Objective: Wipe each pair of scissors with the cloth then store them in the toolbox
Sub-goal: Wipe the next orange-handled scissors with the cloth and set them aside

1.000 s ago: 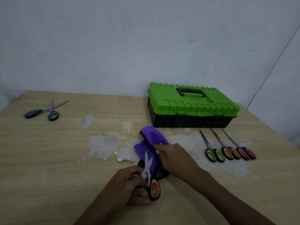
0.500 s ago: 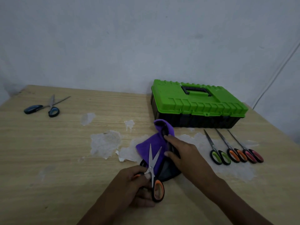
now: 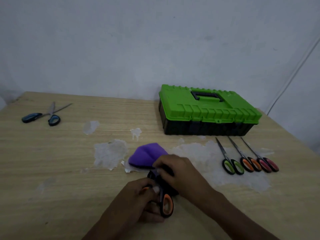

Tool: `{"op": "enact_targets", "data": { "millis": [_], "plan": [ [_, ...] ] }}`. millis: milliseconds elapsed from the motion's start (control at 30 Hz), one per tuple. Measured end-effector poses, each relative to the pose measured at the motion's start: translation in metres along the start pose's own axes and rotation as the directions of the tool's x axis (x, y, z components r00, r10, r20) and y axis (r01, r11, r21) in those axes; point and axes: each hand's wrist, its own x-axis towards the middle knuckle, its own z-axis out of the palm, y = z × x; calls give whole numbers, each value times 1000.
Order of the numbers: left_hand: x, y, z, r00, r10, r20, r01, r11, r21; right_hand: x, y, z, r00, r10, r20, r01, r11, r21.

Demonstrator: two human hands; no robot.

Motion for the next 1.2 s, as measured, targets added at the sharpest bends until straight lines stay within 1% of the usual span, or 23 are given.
{"op": "enact_targets", "data": {
  "millis": [33,100,200,267,300,333,367,433,533,600,667,700,733,767,800,833,867,900,933,1000,1067,1133,1200],
  "plan": [
    [0,0,-1,1000,1,-2,-1,1000,-4,9,7,-1,1000,4,-12,-5,998,-63],
    [0,0,-2,1000,-4,11,4,1000,-16,24,16,-7,997,49,-51,-54,993,-106],
    [-1,1,-2,1000,-19,23,20,999,-30,25,13,-12,992,85,-92,-91,994,-65],
    [1,0,-4,999,-23,25,23,999,-25,13,6,-14,996,79,-40,-81,996,-33],
    [2,-1,-4,999,-22,25,22,1000,-18,10,7,-14,997,79,7,-78,995,-55],
    [2,-2,-4,999,-23,26,23,1000,-11,9,13,-12,996,88,23,-86,994,-73],
    [2,-2,-4,999,-24,29,24,1000,-5,11,19,-12,995,103,1,-102,992,-72],
    [1,-1,-3,999,-17,34,17,1000,-4,19,29,-14,989,115,-96,-125,987,-99],
    [-4,3,-5,999,-20,26,20,1000,2,22,40,-23,966,87,-242,-119,985,-124],
    [-5,3,-8,1000,5,-9,-5,1000,25,15,46,-30,964,111,-241,-154,974,-166],
    [-7,6,-8,997,55,-51,-52,997,48,3,47,-34,974,157,-163,-194,949,-249],
    [-8,8,-7,994,80,-68,-76,996,52,-3,43,-35,975,157,-159,-197,938,-285],
    [-8,10,-5,992,102,-79,-97,994,56,-10,34,-36,972,129,-196,-183,938,-293],
    [-9,13,-2,989,123,-87,-118,991,60,-17,22,-37,965,110,-238,-171,952,-255],
    [-10,15,1,985,147,-94,-141,988,67,-24,6,-37,959,125,-253,-167,974,-152],
    [-11,17,6,980,176,-98,-168,982,82,-30,-10,-36,958,188,-216,-190,982,12],
    [-11,18,10,972,216,-92,-206,973,108,-34,-24,-35,957,267,-112,-240,949,206],
    [-13,19,14,959,272,-74,-259,954,150,-37,-35,-31,948,318,-5,-295,885,360],
    [-15,20,17,939,342,-44,-326,921,215,-39,-42,-27,937,347,50,-333,837,435],
    [-20,16,22,885,465,24,-438,815,380,-41,-46,-20,911,406,64,-376,759,531],
    [-23,10,22,858,513,42,-456,720,523,-43,-42,-18,884,462,72,-402,674,619],
    [-23,8,21,852,521,40,-452,697,557,-45,-35,-17,866,494,74,-409,617,672],
    [-19,9,20,846,532,-33,-437,727,529,-47,-29,-14,857,508,90,-381,506,774]
  ]
}}
